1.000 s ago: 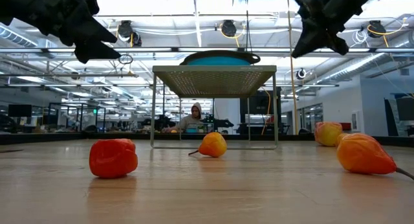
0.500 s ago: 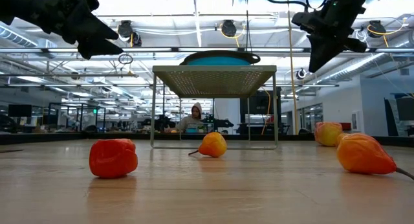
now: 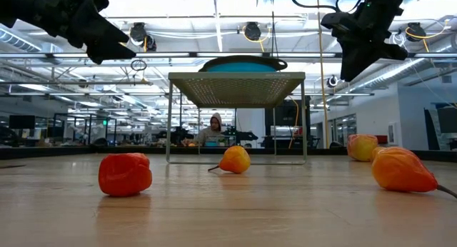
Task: Pick & Place Fruit
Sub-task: Put the mango into the blue strainer bowl on the shelf
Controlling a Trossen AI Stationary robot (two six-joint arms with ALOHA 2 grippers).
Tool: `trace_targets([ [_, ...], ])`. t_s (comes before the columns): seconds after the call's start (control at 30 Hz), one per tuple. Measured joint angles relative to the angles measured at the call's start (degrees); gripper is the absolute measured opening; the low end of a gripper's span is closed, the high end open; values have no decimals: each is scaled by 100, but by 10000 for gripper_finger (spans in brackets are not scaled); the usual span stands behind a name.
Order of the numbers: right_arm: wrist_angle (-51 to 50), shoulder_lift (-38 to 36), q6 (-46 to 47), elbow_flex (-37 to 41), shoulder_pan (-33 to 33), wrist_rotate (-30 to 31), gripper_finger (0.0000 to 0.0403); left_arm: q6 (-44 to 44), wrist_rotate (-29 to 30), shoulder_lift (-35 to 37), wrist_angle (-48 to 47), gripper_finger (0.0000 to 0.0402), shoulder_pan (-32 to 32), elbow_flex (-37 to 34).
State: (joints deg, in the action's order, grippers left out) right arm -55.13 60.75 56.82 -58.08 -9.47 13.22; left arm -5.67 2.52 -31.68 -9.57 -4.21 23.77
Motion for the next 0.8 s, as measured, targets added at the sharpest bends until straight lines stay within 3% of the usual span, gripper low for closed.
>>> trace_targets([
  [0.2,-2,0,63,0,2,-1,110,96,-13,109,215,287,-37,-79],
  [0.4,-168,12,81,0,2,6,159,-329,-347,515,1254,287,-289,-793],
  [0.8,-289,99,887,495,-186,6,168,-377,-402,1472,1235,287,-581,-1263],
])
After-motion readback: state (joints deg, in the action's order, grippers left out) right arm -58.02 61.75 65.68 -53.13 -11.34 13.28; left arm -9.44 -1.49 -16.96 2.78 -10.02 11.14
